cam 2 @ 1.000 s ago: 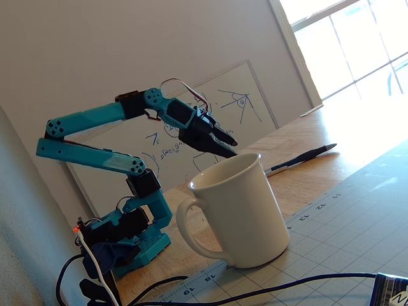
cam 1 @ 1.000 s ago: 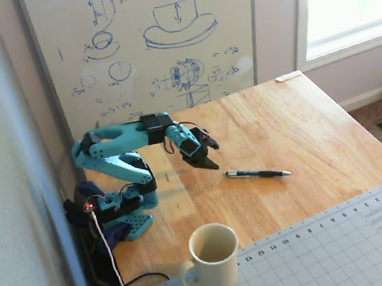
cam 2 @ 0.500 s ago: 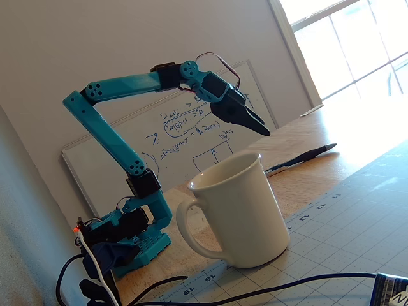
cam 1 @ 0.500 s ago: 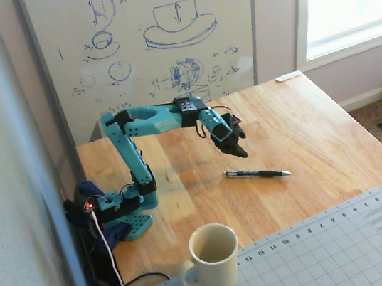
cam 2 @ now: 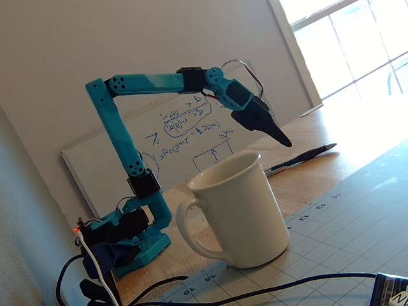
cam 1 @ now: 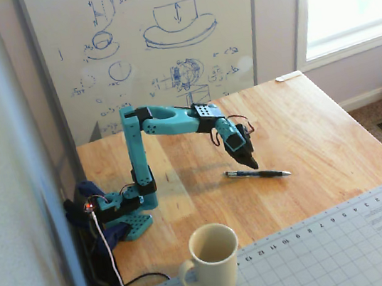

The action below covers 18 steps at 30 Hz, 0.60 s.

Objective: Grasp a pen and put it in a mug.

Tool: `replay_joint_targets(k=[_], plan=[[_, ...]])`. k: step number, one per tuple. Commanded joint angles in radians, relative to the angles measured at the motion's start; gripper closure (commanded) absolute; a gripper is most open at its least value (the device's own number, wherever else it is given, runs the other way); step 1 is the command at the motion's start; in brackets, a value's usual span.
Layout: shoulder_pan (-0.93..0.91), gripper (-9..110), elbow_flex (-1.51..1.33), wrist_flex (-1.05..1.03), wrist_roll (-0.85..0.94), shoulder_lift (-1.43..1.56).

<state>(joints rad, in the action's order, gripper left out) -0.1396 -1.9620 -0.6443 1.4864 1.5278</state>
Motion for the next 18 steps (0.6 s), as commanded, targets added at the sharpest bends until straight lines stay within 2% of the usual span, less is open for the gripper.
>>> replay_joint_targets(k=[1, 18], plan=[[-0.014, 77, 0.080, 0.028, 0.084, -0.009], [-0.048, 78, 0.095, 0.031, 0.091, -0.152]])
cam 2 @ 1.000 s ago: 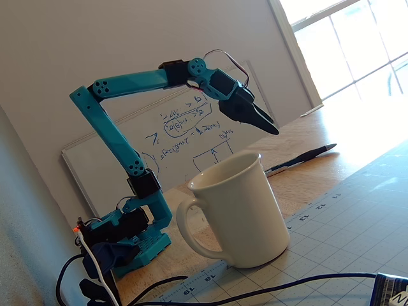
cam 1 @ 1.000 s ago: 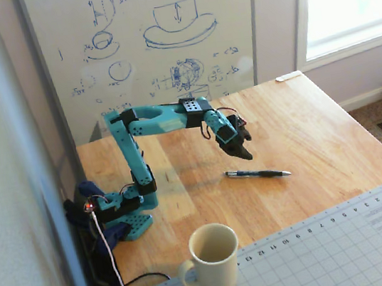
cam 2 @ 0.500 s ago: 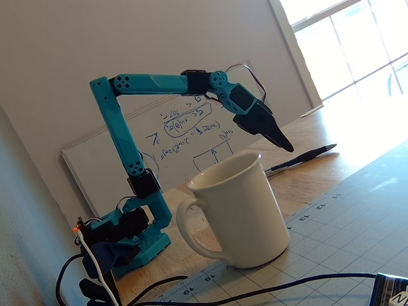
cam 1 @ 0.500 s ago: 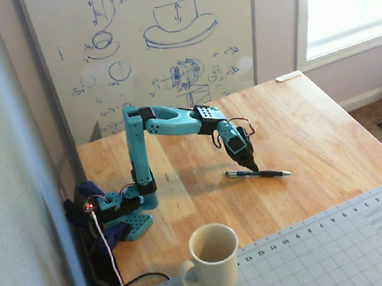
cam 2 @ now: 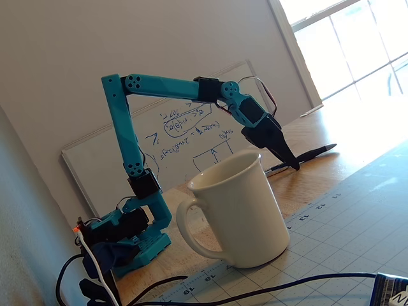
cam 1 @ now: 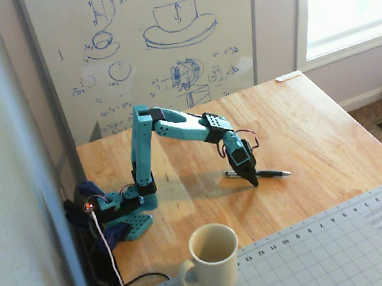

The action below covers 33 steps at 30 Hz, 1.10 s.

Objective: Grasp a pen and put it in a mug.

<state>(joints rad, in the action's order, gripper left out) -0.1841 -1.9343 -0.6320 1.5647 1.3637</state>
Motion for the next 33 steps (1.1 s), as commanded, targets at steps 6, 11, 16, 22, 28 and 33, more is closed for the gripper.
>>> replay_joint_targets(k=[6, 11, 16, 22, 28, 33], plan=[[-0.003, 87, 0.067, 0.018, 0.012, 0.008], [-0.003, 99, 0.067, 0.018, 0.012, 0.009], [-0.003, 101, 0.067, 0.018, 0.011, 0.015], [-0.012, 101, 0.032, 0.066, 0.011, 0.115], [-0.006, 101, -0.143, 0.221, 0.023, 0.341], [-0.012, 101, -0.250, 0.245, 0.230, 0.511]])
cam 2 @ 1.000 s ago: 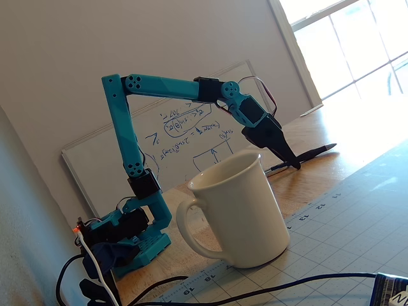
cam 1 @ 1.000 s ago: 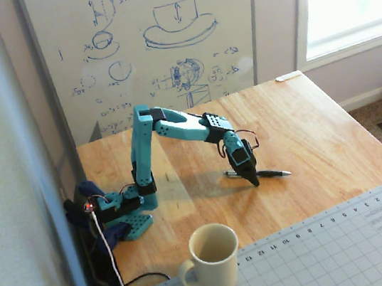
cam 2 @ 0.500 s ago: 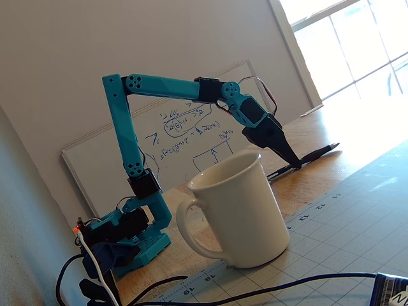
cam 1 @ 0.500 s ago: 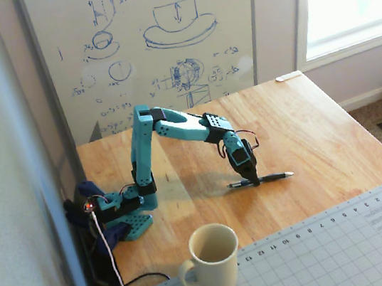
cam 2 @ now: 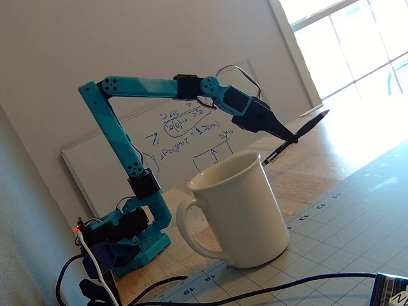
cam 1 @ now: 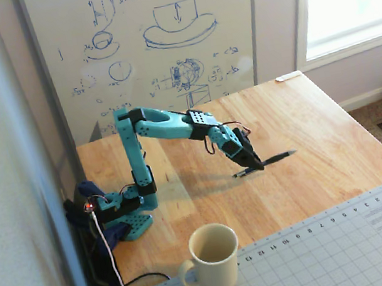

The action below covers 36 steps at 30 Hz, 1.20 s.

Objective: Grasp a pen and put it in a mug.

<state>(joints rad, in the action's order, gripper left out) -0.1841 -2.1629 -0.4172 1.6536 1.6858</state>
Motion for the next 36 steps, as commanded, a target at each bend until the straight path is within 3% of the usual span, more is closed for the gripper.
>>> replay_joint_targets(k=[1, 8, 23, 36], plan=[[-0.015, 101, -0.040, 0.032, 0.210, 0.218], [-0.063, 101, -0.166, 0.032, 0.687, 0.416], [-0.219, 101, -0.244, 0.032, 1.419, 0.778], [-0.466, 101, -0.239, 0.032, 2.040, 0.977]])
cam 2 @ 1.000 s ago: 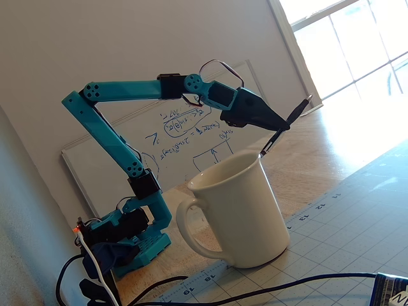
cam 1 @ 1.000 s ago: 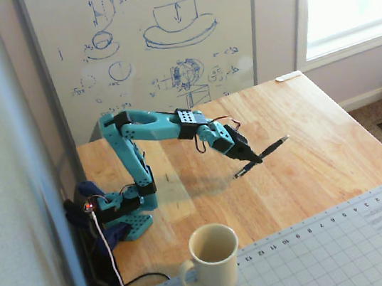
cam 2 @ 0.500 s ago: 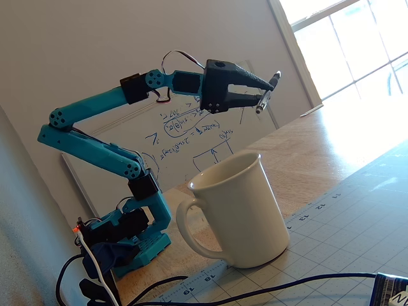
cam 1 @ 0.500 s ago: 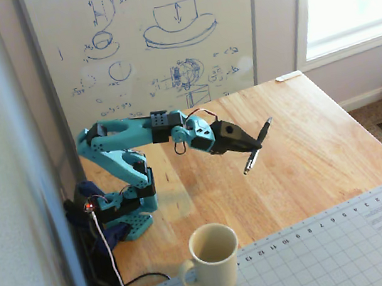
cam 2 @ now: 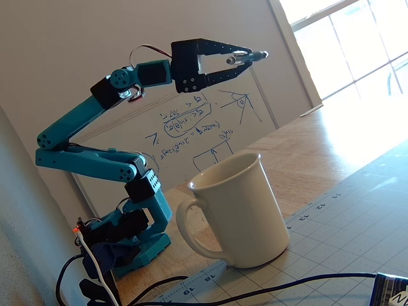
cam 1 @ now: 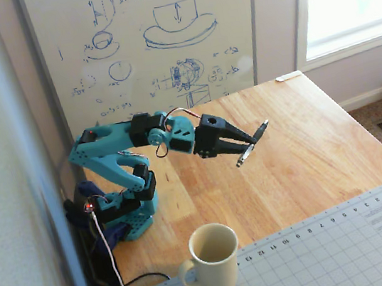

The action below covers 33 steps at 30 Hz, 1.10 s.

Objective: Grasp a pen and put it in a mug.

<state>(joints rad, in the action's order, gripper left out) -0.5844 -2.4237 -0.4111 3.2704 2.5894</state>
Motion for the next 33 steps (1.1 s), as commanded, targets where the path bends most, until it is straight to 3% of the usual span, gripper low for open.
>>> replay_joint_targets(k=[1, 8, 16, 20, 28, 33], plan=[[-0.095, 101, 0.031, 0.026, 0.471, 0.083], [-0.273, 101, 0.025, 0.026, 0.746, 0.209], [-0.304, 101, 0.015, 0.026, 0.736, 0.244], [-0.301, 101, 0.015, 0.026, 0.509, 0.235], [-0.224, 101, 0.015, 0.026, -0.235, 0.242], [-0.193, 101, 0.014, 0.026, -0.572, 0.239]])
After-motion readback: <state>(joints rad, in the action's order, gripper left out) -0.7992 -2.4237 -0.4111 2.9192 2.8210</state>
